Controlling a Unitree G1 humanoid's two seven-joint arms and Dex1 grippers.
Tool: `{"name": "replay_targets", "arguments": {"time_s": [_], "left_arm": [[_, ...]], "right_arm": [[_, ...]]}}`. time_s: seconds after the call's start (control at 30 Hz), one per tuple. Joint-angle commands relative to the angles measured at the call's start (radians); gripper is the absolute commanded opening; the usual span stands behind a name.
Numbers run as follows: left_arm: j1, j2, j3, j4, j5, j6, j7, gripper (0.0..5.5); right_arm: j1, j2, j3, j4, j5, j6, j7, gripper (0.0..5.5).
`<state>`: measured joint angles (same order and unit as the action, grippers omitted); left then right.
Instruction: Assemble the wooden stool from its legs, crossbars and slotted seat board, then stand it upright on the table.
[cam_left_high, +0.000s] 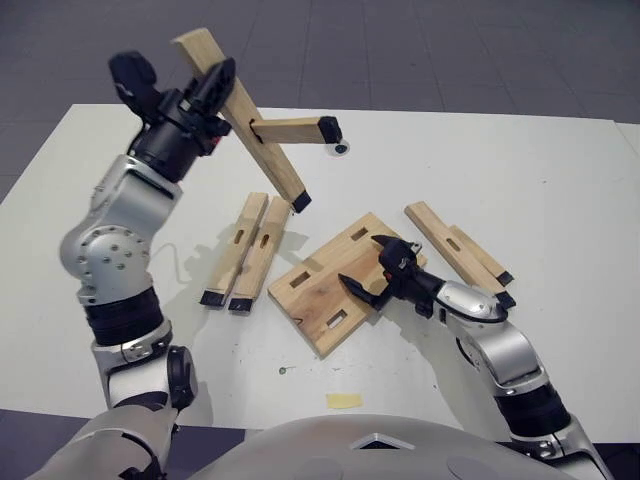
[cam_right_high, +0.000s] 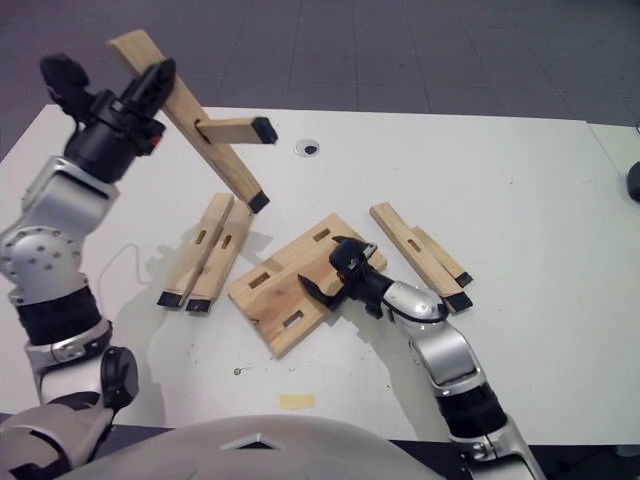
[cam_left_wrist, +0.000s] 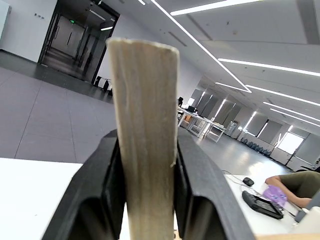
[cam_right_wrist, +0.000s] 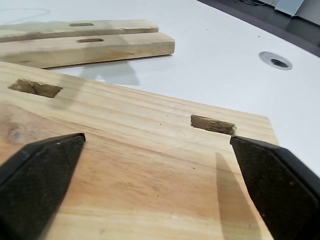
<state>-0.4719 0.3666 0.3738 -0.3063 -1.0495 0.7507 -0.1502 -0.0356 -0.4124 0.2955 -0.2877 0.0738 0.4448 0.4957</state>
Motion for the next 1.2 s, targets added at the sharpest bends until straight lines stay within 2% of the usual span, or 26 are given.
{"name": "replay_targets", "arguments": {"time_s": [0.03, 0.23, 0.5, 0.67, 1.2], "left_arm": [[0.07, 0.039, 0.001, -0.07, -0.076, 0.064, -0.023, 1.04], [0.122, -0.026, -0.131, -0.073, 0.047, 0.013, -0.013, 1.04], [0.15, -0.036, -0.114, -0.032, 0.102, -0.039, -0.038, 1.04], [0.201, -0.034, -0.108, -0.018, 0.121, -0.045, -0.054, 1.04], [0.18, -0.11, -0.169, 0.07, 0.197, -0.104, -0.093, 1.04]], "right_arm": [[-0.027, -0.009, 0.004, 0.127, -0.096, -0.018, -0.066, 5.4], [-0.04, 0.027, -0.016, 0.162, -0.102, -0.088, -0.103, 5.4], [-0.016, 0.124, -0.143, 0.091, 0.03, -0.224, -0.126, 5.4], [-0.01, 0.135, -0.219, 0.079, 0.057, -0.258, -0.144, 5.4], [0.0, 0.15, -0.233, 0.069, 0.072, -0.263, -0.123, 5.4]]}}
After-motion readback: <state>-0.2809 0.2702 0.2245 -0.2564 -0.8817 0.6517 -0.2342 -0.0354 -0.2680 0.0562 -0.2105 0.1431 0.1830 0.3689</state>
